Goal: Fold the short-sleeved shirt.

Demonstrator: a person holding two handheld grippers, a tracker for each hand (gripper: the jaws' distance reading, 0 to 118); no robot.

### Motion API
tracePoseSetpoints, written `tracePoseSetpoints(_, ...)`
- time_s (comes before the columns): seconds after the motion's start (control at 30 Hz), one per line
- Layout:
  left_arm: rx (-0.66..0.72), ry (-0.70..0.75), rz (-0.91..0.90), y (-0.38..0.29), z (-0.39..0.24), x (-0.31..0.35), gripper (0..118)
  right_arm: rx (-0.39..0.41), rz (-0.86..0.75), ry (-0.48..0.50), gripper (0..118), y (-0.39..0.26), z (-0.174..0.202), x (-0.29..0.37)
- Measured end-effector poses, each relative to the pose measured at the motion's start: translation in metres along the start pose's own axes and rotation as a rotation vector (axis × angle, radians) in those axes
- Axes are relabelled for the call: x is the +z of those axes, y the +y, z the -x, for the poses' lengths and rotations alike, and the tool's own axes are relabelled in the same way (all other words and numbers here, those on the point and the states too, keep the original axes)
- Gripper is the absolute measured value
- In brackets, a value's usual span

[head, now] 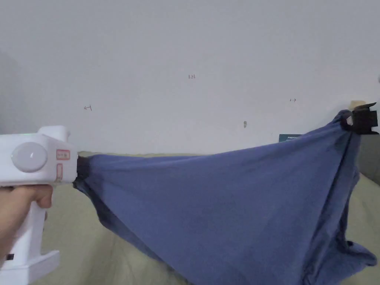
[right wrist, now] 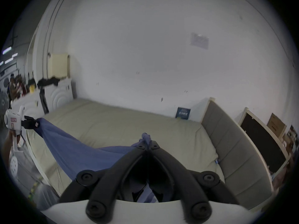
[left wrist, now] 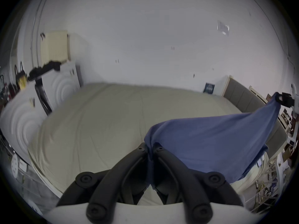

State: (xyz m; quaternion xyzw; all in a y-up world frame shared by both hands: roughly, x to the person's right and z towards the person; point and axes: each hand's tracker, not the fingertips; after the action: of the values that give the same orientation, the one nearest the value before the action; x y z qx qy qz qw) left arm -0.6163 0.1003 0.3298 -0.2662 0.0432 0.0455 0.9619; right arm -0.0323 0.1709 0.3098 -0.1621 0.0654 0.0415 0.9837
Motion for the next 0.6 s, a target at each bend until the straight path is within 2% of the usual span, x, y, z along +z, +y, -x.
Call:
tracePoseSetpoints(0.23,-0.03,0.065,-0.11,0.085,-0.016,0.034,2,-0.031,-0.063,-0.05,1,0.036,-0.001,0.023)
tracePoseSetpoints(0.6,-0.045,0.153,-0.128,0.14,-0.027,0.028,2,-0.02,-0.083,-0.082,1,0.091,0.016,-0.011)
